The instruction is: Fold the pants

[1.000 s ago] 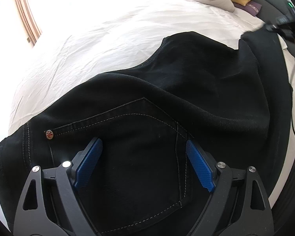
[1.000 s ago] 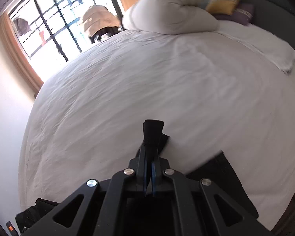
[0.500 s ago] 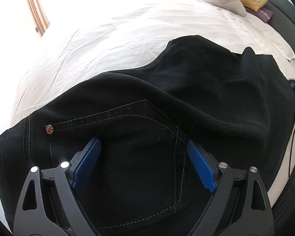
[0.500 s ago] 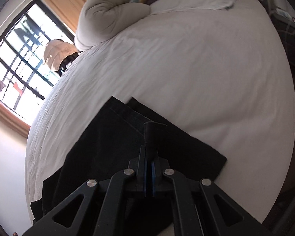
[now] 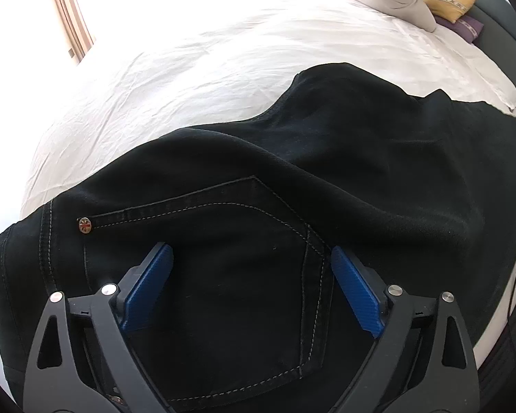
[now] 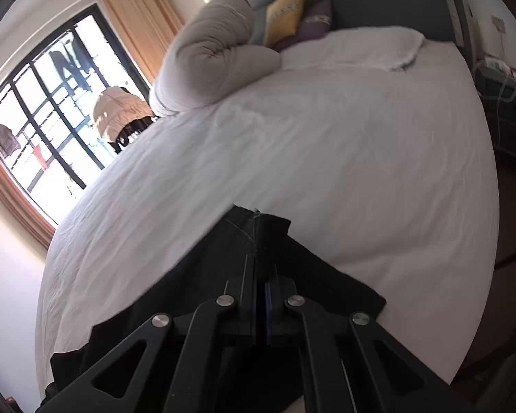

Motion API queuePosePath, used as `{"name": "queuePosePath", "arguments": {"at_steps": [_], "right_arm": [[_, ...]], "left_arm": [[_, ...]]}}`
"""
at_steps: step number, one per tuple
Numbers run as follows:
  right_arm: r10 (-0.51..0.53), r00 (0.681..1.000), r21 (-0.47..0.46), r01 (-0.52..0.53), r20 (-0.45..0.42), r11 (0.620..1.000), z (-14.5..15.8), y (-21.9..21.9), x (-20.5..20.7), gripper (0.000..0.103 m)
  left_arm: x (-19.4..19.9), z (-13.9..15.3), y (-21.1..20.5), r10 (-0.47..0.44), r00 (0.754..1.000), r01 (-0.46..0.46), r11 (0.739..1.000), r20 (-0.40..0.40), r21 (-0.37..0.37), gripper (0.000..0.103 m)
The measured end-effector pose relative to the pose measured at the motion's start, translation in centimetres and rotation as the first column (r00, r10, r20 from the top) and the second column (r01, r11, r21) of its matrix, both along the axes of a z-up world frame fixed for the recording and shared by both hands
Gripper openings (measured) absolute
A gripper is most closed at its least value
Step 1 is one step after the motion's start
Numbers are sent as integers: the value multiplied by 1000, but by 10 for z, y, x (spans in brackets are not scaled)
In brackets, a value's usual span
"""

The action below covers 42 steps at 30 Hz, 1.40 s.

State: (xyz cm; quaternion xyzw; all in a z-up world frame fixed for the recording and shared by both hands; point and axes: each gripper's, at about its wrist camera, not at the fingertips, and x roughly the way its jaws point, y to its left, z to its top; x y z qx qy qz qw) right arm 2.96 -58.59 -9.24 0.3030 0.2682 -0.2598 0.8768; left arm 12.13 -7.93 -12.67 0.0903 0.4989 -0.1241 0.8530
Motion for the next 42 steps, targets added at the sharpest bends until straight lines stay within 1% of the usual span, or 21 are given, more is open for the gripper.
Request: {"name": "queuePosePath", "arguments": {"at_steps": [2, 4, 7, 10, 13, 14, 15, 16, 17, 18, 19, 20, 23, 25, 29, 32, 37, 39, 40, 41, 42], "right_arm": [[11, 1000, -23, -10, 7, 1000, 12, 4, 1, 4], [42, 999, -71, -43, -14, 997, 21, 10, 6, 4], [73, 997, -102, -76, -38, 992, 27, 14, 12, 4], [67, 997, -112, -71, -37, 991, 30, 17, 4, 4], [67, 998, -183, -69, -20, 981, 39, 27, -8, 4], [80, 996, -214, -85, -32, 973, 42, 31, -8, 4], [87, 995, -218, -96, -52, 971, 40, 30, -7, 4], [87, 993, -195, -100, -75, 976, 34, 25, -5, 4], [80, 991, -134, -94, -106, 987, 20, 15, -3, 4], [59, 991, -47, -65, -121, 997, 1, 1, -5, 4], [36, 992, 22, -34, -125, 999, -13, -9, -11, 4], [13, 990, 94, 0, -138, 996, -32, -19, -18, 4], [-16, 985, 206, 51, -171, 977, -68, -31, -34, 4], [-16, 986, 210, 51, -163, 976, -72, -33, -38, 4], [-15, 986, 197, 48, -165, 979, -70, -37, -29, 4], [5, 985, 173, 26, -173, 985, -68, -36, -19, 4], [4, 986, 206, 31, -166, 978, -75, -39, -16, 4], [12, 986, 197, 22, -168, 980, -76, -38, -18, 3], [18, 986, 208, 17, -163, 978, -76, -39, -20, 4], [16, 987, 215, 19, -159, 976, -75, -41, -23, 8], [5, 988, 222, 30, -155, 975, -73, -43, -28, 14]], "left_arm": [[-2, -2, -2, -7, 1000, 7, 1000, 5, 1, 97], [-4, -4, -4, -10, 1000, 10, 1000, 13, 8, 97], [-6, -6, -5, -10, 1000, 10, 1000, 17, 6, 98], [-7, -7, -5, -12, 1000, 12, 1000, 20, 1, 98], [-6, -11, -3, -12, 1000, 12, 1000, 25, 3, 98], [-7, -12, -1, -11, 1000, 11, 1000, 27, 5, 99], [-8, -13, 0, -12, 1000, 12, 1000, 28, 7, 99], [-7, -14, -1, -13, 999, 13, 1000, 29, 12, 100], [-8, -14, -1, -13, 999, 12, 1000, 31, 16, 100], [-9, -13, -1, -13, 999, 13, 1000, 31, 15, 100], [-9, -13, -1, -14, 999, 14, 1000, 30, 13, 100], [-10, -13, -2, -15, 999, 15, 1000, 30, 10, 100], [-9, -14, -3, -17, 999, 17, 1000, 30, 18, 100], [-9, -15, -6, -17, 999, 16, 1000, 28, 24, 101], [-8, -17, -9, -16, 1000, 15, 1000, 24, 24, 101], [-7, -18, -10, -14, 1000, 14, 1000, 21, 21, 101], [-8, -13, -10, -13, 1000, 13, 1000, 20, 20, 101], [-8, -13, -10, -14, 1000, 14, 1000, 21, 19, 101], [-8, -12, -9, -14, 1000, 14, 1000, 21, 18, 101], [-8, -12, -9, -14, 1000, 14, 1000, 22, 15, 102], [-8, -13, -8, -14, 1000, 14, 1000, 23, 14, 102]]}}
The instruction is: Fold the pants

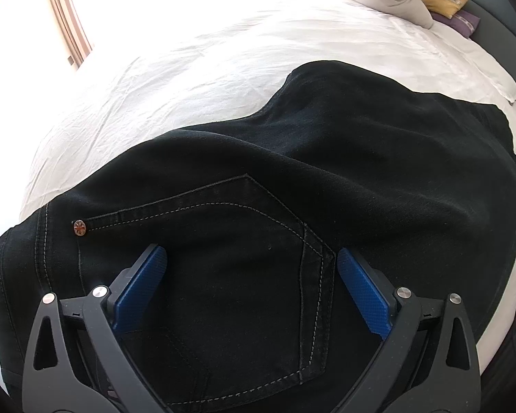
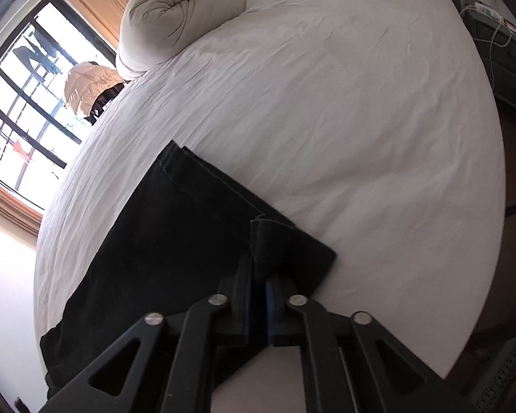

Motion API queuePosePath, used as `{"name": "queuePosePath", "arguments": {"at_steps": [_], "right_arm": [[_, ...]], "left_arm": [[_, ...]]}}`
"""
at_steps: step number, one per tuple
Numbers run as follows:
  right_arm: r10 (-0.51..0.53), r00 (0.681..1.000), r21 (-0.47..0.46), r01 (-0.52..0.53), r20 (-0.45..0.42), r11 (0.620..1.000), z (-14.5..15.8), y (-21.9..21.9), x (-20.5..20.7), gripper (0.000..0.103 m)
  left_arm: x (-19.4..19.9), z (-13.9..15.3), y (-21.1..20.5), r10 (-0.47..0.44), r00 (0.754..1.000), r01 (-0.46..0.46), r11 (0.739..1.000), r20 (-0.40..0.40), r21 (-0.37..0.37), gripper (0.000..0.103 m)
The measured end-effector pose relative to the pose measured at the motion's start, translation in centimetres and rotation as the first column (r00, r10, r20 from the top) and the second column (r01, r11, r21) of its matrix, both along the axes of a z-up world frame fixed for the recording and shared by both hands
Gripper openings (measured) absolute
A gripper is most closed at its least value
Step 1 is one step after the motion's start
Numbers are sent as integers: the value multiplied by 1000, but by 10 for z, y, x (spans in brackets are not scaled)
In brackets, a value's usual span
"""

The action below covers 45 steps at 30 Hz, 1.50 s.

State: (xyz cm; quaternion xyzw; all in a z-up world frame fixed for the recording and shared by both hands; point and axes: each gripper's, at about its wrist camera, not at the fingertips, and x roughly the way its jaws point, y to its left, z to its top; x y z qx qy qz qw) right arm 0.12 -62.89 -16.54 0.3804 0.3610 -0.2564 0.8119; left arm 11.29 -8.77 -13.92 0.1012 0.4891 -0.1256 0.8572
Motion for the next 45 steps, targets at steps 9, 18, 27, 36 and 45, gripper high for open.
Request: {"name": "queuePosePath", "arguments": {"at_steps": [9, 18, 27, 36, 45], "right_arm": [[-179, 983, -31, 178, -35, 983, 32, -7, -36, 57], [88, 996, -126, -83, 32, 988, 69, 28, 8, 52], [22, 992, -55, -29, -126, 998, 26, 1, 23, 27], [287, 958, -52, -287, -12, 956, 41, 75, 50, 47], [389, 921, -5, -389, -7, 921, 18, 86, 56, 47]], "left_arm": [[-1, -2, 1, -3, 1000, 3, 1000, 3, 0, 103], [-1, -1, 0, -2, 1000, 2, 1000, 3, 4, 103], [0, 32, 5, -4, 1000, 4, 998, 2, -57, 103], [57, 74, -52, -218, 973, 219, 976, 81, -7, 103], [87, 35, -93, -491, 857, 467, 868, -157, -167, 56]]}}
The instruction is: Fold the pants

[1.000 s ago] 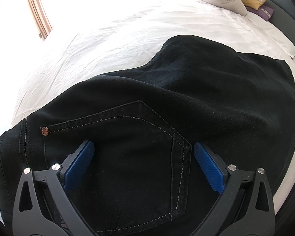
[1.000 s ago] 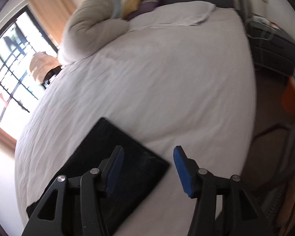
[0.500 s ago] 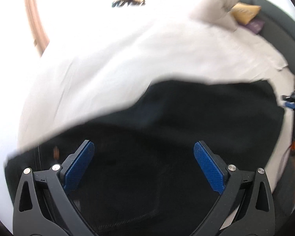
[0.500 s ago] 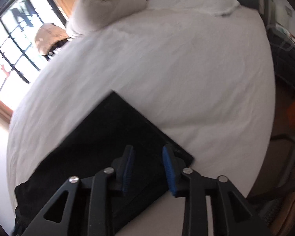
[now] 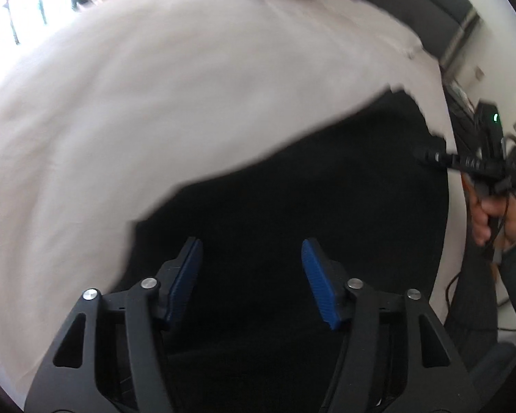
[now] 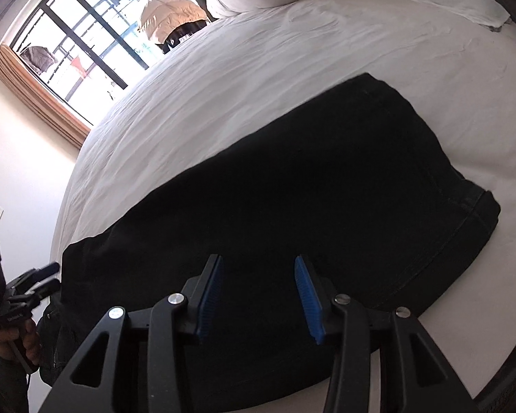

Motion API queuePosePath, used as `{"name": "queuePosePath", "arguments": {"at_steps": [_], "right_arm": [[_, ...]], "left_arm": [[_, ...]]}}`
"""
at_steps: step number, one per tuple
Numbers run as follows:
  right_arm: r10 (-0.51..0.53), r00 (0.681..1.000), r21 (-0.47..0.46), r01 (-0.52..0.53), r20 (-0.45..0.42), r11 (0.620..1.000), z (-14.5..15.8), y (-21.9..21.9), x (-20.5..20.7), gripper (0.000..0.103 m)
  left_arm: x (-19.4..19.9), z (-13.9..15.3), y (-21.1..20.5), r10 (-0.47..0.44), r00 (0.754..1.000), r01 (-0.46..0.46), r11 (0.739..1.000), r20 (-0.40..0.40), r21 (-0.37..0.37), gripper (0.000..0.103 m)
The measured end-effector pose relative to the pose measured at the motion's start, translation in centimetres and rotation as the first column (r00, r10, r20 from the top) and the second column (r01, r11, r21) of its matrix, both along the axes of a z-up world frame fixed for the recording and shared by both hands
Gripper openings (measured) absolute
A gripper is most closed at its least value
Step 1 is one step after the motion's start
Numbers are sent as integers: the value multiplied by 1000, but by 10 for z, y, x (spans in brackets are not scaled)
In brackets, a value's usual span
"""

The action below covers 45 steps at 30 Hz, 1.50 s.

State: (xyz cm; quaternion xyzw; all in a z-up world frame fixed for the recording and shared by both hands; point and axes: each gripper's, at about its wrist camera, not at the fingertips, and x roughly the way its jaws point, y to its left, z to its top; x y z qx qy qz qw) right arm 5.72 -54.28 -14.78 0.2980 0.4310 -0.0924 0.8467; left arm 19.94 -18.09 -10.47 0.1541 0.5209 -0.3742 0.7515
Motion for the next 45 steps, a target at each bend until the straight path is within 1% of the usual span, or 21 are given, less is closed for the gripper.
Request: {"name": "queuePosePath", "arguments": {"at_steps": [2, 5, 7, 10, 12, 14, 18, 21, 23, 24, 26, 28, 30, 32, 35, 38, 39, 41, 42, 44, 45], "right_arm": [[-6, 1000, 7, 6, -1, 1000, -4, -3, -2, 47], [-2, 1000, -10, 2, -5, 1000, -6, -6, -8, 47], [-12, 1000, -18, 12, -6, 1000, -7, -8, -14, 47], [-34, 999, -28, 34, -10, 999, -7, -15, -25, 47], [-61, 998, -54, 59, -28, 997, -3, -17, -31, 47], [-73, 997, -61, 71, -20, 996, 3, -17, -37, 47], [6, 996, 46, -10, 95, 999, 13, -8, -37, 48], [98, 991, 80, -106, 95, 991, 7, 13, -19, 55], [87, 996, 75, -89, 38, 993, -10, 9, -18, 55], [65, 997, 87, -69, 40, 994, -15, 1, -21, 43], [-9, 1000, 68, 8, 15, 998, -14, -17, -32, 39], [-115, 993, -29, 115, -33, 993, -5, -35, -48, 41], [-177, 983, -52, 175, -37, 983, 7, -46, -62, 46], [-144, 989, 3, 144, 22, 990, 17, -39, -65, 48], [34, 994, 120, -47, 105, 992, 17, 3, -52, 54], [134, 987, 119, -144, 83, 982, 3, 35, -38, 58], [128, 990, 121, -134, 50, 984, -8, 35, -35, 58], [80, 995, 176, -90, 62, 980, -20, 23, -37, 50], [56, 997, 183, -66, 61, 981, -20, 17, -39, 47], [2, 1000, 125, -5, 27, 992, -13, 8, -49, 47], [-31, 1000, 87, 31, -1, 996, -8, 3, -52, 48]], "left_arm": [[13, -18, -6, 14, 1000, -13, 999, -16, 40, 53], [41, -27, -6, 75, 996, -76, 997, -54, -14, 51], [57, -27, -6, 119, 992, -121, 992, -49, -24, 42], [74, -26, -5, 183, 983, -184, 982, 35, 36, 42], [78, -20, 0, 257, 961, -265, 961, 103, 74, 42], [68, -6, 3, 271, 953, -278, 960, 133, 42, 40], [16, 17, -12, 147, 979, -142, 989, 140, -44, 40], [-18, 0, -27, 71, 991, -70, 998, 117, -7, 42], [-19, -23, -28, 96, 992, -100, 994, 86, 42, 42], [-14, -30, -19, 130, 990, -131, 991, 54, 0, 42], [-9, -25, -12, 183, 983, -182, 983, 33, -30, 42], [-11, -15, -7, 249, 964, -250, 968, 95, 2, 43], [-29, 8, 6, 281, 950, -276, 960, 140, -53, 43], [-51, 21, 21, 318, 932, -307, 948, 176, -86, 57], [-82, 23, 66, 387, 904, -368, 921, 183, -131, 59], [-90, -8, 125, 484, 865, -479, 875, 131, -70, 60], [-87, -16, 143, 511, 852, -506, 860, 112, -74, 59], [-85, -20, 177, 508, 861, -492, 841, 18, -224, 59], [-85, -19, 190, 510, 860, -494, 829, -7, -262, 59], [-84, -15, 200, 490, 871, -472, 843, 8, -259, 59], [-84, -10, 202, 504, 862, -480, 848, 62, -225, 59]]}}
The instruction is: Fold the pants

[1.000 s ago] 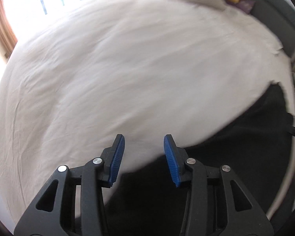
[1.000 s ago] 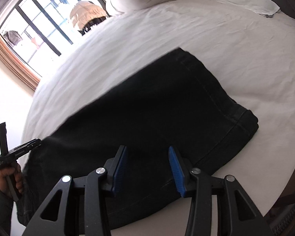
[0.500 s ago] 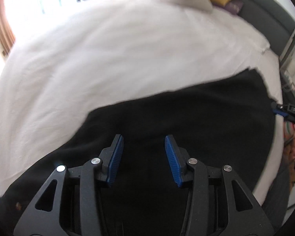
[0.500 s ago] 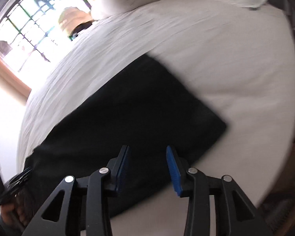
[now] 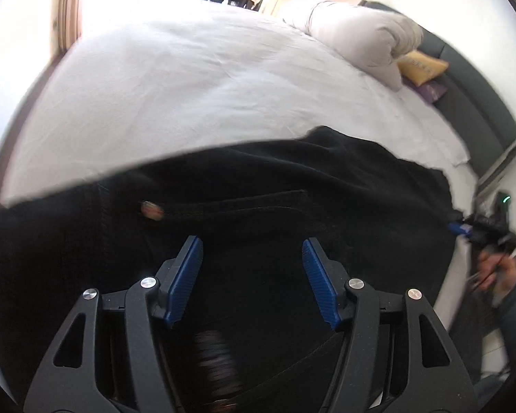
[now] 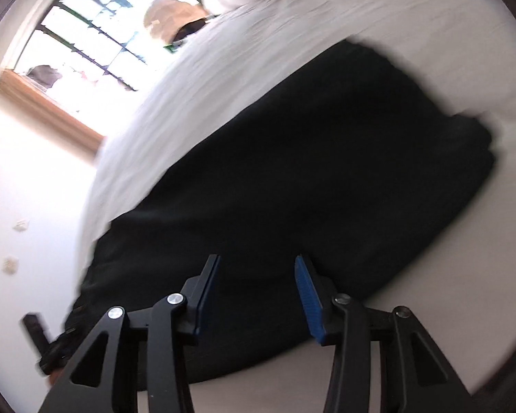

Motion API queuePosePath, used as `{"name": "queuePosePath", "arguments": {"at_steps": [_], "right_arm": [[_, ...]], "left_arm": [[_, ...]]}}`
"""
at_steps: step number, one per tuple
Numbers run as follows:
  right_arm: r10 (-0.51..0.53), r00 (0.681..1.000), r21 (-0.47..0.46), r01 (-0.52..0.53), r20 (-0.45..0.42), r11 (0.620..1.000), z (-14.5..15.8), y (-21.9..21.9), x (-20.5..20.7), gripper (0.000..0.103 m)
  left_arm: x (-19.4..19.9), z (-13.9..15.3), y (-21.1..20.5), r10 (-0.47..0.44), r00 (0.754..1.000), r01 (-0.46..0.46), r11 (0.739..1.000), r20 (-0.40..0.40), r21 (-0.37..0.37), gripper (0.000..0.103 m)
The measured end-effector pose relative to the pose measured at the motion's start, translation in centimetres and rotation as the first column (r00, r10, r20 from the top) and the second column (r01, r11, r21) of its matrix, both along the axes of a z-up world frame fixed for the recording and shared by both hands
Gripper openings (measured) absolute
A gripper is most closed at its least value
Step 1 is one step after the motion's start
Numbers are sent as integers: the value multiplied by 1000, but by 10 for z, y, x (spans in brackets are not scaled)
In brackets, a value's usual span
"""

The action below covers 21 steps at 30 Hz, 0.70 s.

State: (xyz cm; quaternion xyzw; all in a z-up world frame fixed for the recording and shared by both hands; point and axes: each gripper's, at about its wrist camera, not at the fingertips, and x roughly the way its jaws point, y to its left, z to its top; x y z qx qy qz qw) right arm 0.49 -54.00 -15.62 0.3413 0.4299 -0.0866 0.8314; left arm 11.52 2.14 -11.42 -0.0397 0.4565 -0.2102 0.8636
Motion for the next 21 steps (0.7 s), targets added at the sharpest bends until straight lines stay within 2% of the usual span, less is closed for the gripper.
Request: {"name": "queuePosePath", "arguments": {"at_steps": [1, 3, 4, 5, 7, 8, 9, 12, 14, 15, 16, 17, 19, 21], "right_arm": [[-18, 1000, -14, 18, -14, 1000, 2, -2, -5, 49], [-7, 1000, 21, 6, 31, 1000, 12, -1, -13, 50], [20, 998, 37, -23, 65, 999, 16, 4, -16, 56], [57, 994, 40, -61, 89, 997, 20, 11, -16, 59], [105, 990, 25, -108, 93, 994, 17, 25, -12, 66], [98, 993, 23, -100, 72, 995, 12, 23, -11, 66], [76, 996, 28, -77, 43, 997, 2, 20, -11, 66], [4, 998, 112, -10, 60, 994, -14, -4, -22, 45], [-50, 996, 110, 42, 70, 993, -10, -22, -36, 45], [-75, 995, 101, 68, 67, 992, -7, -31, -42, 48], [-105, 993, 79, 101, 52, 992, -4, -38, -45, 56], [-138, 989, 64, 134, 61, 989, 1, -45, -51, 57], [-159, 978, 113, 144, 138, 983, 6, -45, -58, 58], [-141, 972, 153, 114, 186, 982, 8, -45, -55, 65]], "left_arm": [[0, 2, 2, 8, 1000, -8, 1000, 14, 11, 59], [0, 14, 13, 31, 998, -29, 999, 55, -39, 59], [2, 18, 22, 48, 996, -44, 997, 74, -55, 60], [4, 18, 28, 91, 991, -86, 995, 97, -50, 65], [15, 3, 36, 144, 988, -142, 989, 52, -39, 68], [21, -7, 43, 150, 989, -148, 986, 13, -81, 68], [22, -12, 49, 148, 989, -145, 982, 17, -119, 68], [22, -10, 45, 116, 993, -112, 989, 33, -93, 68], [25, -3, 44, 115, 993, -111, 991, 40, -77, 68], [24, 0, 43, 129, 990, -126, 990, 50, -61, 68], [17, 3, 43, 144, 988, -141, 989, 59, -49, 68], [18, 7, 38, 165, 984, -162, 986, 66, -46, 69], [14, 14, 37, 183, 980, -178, 981, 72, -70, 69], [12, 15, 32, 162, 985, -158, 985, 61, -62, 69]]}}
